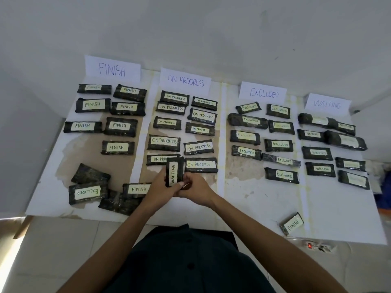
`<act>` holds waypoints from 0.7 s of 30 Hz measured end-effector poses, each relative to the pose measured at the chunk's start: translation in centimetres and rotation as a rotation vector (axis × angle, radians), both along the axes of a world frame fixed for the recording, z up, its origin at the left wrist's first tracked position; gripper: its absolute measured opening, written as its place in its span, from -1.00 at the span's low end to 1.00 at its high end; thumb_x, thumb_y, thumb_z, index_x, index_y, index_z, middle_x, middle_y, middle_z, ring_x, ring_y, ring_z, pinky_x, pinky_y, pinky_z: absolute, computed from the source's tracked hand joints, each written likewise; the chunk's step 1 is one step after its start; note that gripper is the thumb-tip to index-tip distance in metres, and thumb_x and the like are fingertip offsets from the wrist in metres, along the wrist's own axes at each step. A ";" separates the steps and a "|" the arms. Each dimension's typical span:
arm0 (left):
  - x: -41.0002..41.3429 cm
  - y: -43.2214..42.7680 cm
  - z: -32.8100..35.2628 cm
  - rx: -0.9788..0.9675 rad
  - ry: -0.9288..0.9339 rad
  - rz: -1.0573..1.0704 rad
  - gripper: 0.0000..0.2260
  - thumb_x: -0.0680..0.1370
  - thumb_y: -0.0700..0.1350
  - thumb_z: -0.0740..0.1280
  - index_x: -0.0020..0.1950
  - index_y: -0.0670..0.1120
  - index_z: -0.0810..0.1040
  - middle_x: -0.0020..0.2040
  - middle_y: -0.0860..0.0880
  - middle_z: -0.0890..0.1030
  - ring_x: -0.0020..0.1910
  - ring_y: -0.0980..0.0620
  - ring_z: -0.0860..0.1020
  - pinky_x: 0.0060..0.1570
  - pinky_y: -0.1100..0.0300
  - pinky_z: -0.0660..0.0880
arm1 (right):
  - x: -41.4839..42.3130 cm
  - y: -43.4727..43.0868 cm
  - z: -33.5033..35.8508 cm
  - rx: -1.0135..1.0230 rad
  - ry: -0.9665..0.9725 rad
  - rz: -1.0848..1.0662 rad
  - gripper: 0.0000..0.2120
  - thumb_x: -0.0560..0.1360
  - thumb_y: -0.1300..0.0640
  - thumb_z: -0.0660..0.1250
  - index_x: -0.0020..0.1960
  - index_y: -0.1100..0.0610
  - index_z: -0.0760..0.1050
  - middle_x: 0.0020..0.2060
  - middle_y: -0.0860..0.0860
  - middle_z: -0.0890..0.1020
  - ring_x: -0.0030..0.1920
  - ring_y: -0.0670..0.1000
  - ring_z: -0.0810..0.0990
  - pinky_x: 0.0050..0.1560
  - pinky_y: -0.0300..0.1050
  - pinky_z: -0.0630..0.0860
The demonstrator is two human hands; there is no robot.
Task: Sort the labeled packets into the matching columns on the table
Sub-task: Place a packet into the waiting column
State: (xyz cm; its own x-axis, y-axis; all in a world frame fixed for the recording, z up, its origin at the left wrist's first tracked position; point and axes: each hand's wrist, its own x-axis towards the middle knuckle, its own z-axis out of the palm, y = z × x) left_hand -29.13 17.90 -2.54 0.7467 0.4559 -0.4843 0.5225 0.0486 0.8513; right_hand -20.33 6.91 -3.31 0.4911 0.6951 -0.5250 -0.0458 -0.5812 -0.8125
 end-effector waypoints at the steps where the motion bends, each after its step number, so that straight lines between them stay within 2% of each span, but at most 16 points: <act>1: 0.3 -0.2 0.1 0.034 -0.013 -0.036 -0.55 0.45 -0.19 0.42 0.28 0.04 0.38 -0.03 0.14 0.54 -0.04 0.24 0.52 -0.14 0.37 0.45 | 0.2 -0.3 0.2 0.010 -0.006 0.009 -0.65 0.33 0.22 0.52 0.08 0.16 0.54 -0.08 0.02 0.66 -0.11 -0.05 0.64 -0.09 -0.22 0.59; 3: 0.9 -0.5 0.0 0.120 0.003 -0.108 -0.46 0.41 -0.14 0.45 0.33 0.07 0.34 0.02 0.06 0.50 -0.02 0.13 0.51 -0.06 0.27 0.48 | 0.7 -1.2 0.7 0.012 -0.020 0.018 -0.71 0.32 0.24 0.52 0.01 0.09 0.56 -0.07 0.06 0.67 -0.14 -0.04 0.65 -0.14 -0.25 0.58; 5: 1.7 -0.8 -0.2 0.208 0.053 -0.177 -0.36 0.39 -0.07 0.46 0.40 0.10 0.25 0.09 -0.04 0.41 0.03 0.04 0.46 0.04 0.16 0.46 | 1.2 -2.3 1.3 -0.001 -0.046 0.028 -0.73 0.33 0.22 0.52 -0.07 -0.02 0.53 -0.11 0.01 0.66 -0.18 -0.09 0.64 -0.14 -0.27 0.57; 7: 2.6 -1.3 -0.2 0.259 0.073 -0.252 -0.29 0.37 0.02 0.46 0.44 0.09 0.20 0.10 -0.07 0.35 0.03 0.01 0.44 0.03 0.17 0.43 | 1.7 -3.6 1.7 -0.020 -0.063 0.036 -0.72 0.35 0.17 0.52 -0.01 -0.03 0.54 -0.13 -0.06 0.64 -0.21 -0.17 0.60 -0.14 -0.28 0.54; 9: 3.7 -2.3 0.3 0.326 0.049 -0.319 -0.33 0.36 0.09 0.46 0.38 0.03 0.27 0.05 -0.07 0.34 0.00 0.01 0.44 -0.04 0.20 0.43 | 2.3 -5.2 1.9 -0.042 -0.067 0.034 -0.69 0.37 0.12 0.50 0.09 -0.01 0.55 -0.09 -0.05 0.64 -0.24 -0.18 0.59 -0.17 -0.32 0.51; 13: 5.9 -4.4 0.9 0.464 -0.001 -0.420 -0.33 0.32 -0.06 0.46 0.38 -0.09 0.31 0.11 -0.10 0.40 0.12 -0.09 0.44 0.08 0.04 0.47 | 4.4 -9.1 2.1 -0.129 -0.130 -0.005 -0.63 0.40 0.03 0.47 0.18 0.03 0.53 -0.01 -0.01 0.64 -0.20 -0.08 0.61 -0.11 -0.23 0.53; 17: 8.5 -7.2 1.4 0.545 -0.035 -0.513 -0.33 0.34 -0.10 0.44 0.41 -0.15 0.29 0.23 -0.12 0.42 0.22 -0.10 0.38 0.19 0.07 0.38 | 6.8 -13.6 2.8 -0.178 -0.149 -0.119 -0.64 0.44 0.04 0.44 0.21 0.03 0.50 -0.01 -0.04 0.63 -0.29 -0.17 0.56 -0.18 -0.29 0.48; 21: 11.5 -10.7 1.8 0.629 -0.064 -0.599 -0.34 0.34 -0.05 0.41 0.41 -0.06 0.30 0.17 -0.08 0.47 0.14 -0.10 0.40 0.10 0.07 0.41 | 9.2 -18.2 3.7 -0.196 -0.182 -0.195 -0.71 0.46 0.07 0.41 0.16 0.04 0.51 -0.04 -0.07 0.62 -0.36 -0.20 0.53 -0.22 -0.32 0.45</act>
